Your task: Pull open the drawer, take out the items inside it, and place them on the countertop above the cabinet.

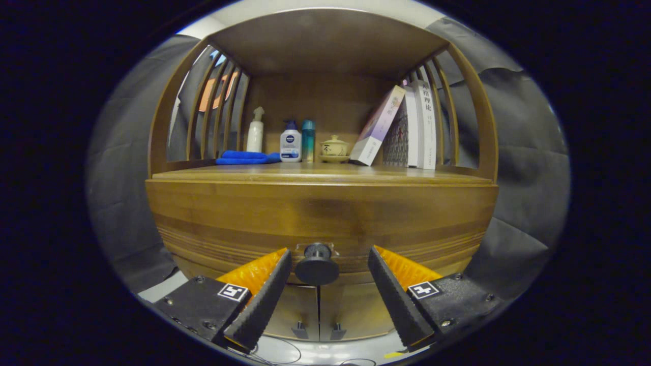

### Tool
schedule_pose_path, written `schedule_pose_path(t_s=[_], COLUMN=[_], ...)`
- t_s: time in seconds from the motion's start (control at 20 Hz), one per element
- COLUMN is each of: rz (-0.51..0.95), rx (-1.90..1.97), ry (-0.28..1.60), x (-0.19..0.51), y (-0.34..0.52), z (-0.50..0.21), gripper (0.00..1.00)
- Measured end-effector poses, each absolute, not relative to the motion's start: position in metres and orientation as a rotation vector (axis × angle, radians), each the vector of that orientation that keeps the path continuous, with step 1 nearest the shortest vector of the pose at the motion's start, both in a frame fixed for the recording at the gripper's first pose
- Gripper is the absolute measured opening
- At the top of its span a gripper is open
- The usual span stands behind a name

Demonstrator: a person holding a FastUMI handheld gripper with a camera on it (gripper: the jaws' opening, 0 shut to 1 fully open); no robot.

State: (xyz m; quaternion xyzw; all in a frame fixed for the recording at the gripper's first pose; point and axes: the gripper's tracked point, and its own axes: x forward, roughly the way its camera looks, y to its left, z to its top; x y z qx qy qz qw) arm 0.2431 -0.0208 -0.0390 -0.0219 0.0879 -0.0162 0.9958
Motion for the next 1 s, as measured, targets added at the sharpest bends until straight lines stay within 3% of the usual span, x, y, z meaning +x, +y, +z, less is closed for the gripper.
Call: schedule_pose_path(t_s=[0.1, 0.45, 1.0], rz=[-0.031, -0.051, -0.041], rx=[-0.058, -0.045, -0.054], ry=[0.186, 0.184, 0.220], x=[0.250, 0.252, 0.237], y=[-0.019, -0.014, -0.014], z=[-0.044, -0.049, -0.048], gripper=[0.96, 0.50, 0.40])
